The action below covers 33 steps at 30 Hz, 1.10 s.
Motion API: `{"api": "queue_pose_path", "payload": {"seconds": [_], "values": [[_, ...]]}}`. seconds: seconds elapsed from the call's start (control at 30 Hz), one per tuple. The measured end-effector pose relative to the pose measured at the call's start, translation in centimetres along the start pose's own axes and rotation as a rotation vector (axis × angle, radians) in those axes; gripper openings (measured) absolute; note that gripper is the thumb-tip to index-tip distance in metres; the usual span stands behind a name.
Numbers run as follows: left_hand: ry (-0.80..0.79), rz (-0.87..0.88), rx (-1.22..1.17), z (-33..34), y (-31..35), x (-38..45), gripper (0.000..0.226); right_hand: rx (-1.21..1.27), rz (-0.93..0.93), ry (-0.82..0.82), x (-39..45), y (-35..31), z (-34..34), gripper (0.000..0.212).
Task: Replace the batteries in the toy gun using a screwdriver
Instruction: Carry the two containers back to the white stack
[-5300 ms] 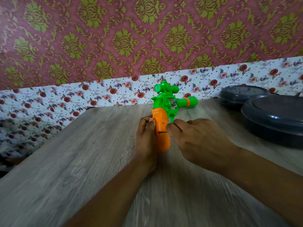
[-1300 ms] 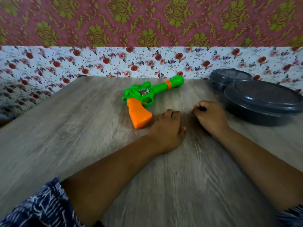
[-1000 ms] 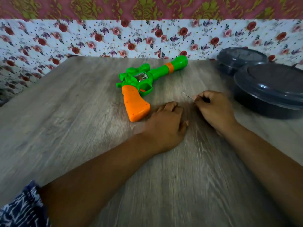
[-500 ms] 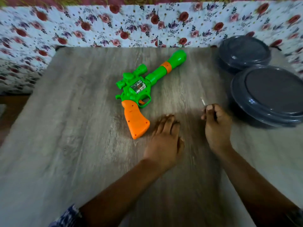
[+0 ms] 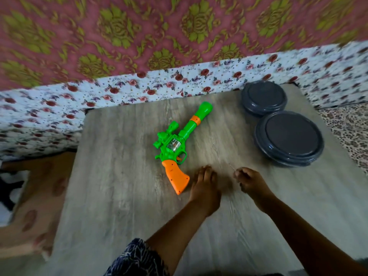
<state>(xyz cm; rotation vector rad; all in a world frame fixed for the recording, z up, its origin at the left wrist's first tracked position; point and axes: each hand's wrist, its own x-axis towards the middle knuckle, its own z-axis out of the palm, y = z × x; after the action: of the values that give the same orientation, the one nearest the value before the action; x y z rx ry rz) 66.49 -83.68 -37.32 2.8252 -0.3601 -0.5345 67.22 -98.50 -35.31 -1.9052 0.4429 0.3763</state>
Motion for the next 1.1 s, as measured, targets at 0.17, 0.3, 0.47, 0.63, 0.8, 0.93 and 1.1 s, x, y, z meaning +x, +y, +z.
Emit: {"api": "queue_pose_path", "payload": {"seconds": [0.17,0.3,0.47,0.63,0.8,0.93,1.1], "values": [[-0.045,-0.037,-0.168,-0.3,1.3,1.2,0.057,0.190,0.026,0.216,-1.0,-0.4,-3.1,0.029],[0.000,-0.061,-0.354,-1.1,3.8,3.4,0.074,0.147,-0.004,0.394,0.4,-0.7,-7.9,0.024],[0.061,-0.135,-0.577,-4.1,7.8,9.3,0.043,-0.028,-0.034,0.574,3.8,-0.4,-14.7,0.036],[0.098,-0.322,-0.784,-5.7,11.3,15.7,0.043,0.028,0.118,0.546,7.5,2.2,-19.6,0.039],[0.169,-0.520,-0.856,-7.5,13.4,21.6,0.065,0.207,0.253,0.470,10.3,3.4,-20.9,0.046],[0.132,-0.700,-0.927,-7.8,14.6,25.2,0.079,0.261,0.303,0.437,11.8,4.4,-22.0,0.050],[0.134,-0.744,-1.143,-6.9,14.7,28.0,0.073,0.284,0.244,0.431,12.2,4.9,-21.9,0.045]]}}
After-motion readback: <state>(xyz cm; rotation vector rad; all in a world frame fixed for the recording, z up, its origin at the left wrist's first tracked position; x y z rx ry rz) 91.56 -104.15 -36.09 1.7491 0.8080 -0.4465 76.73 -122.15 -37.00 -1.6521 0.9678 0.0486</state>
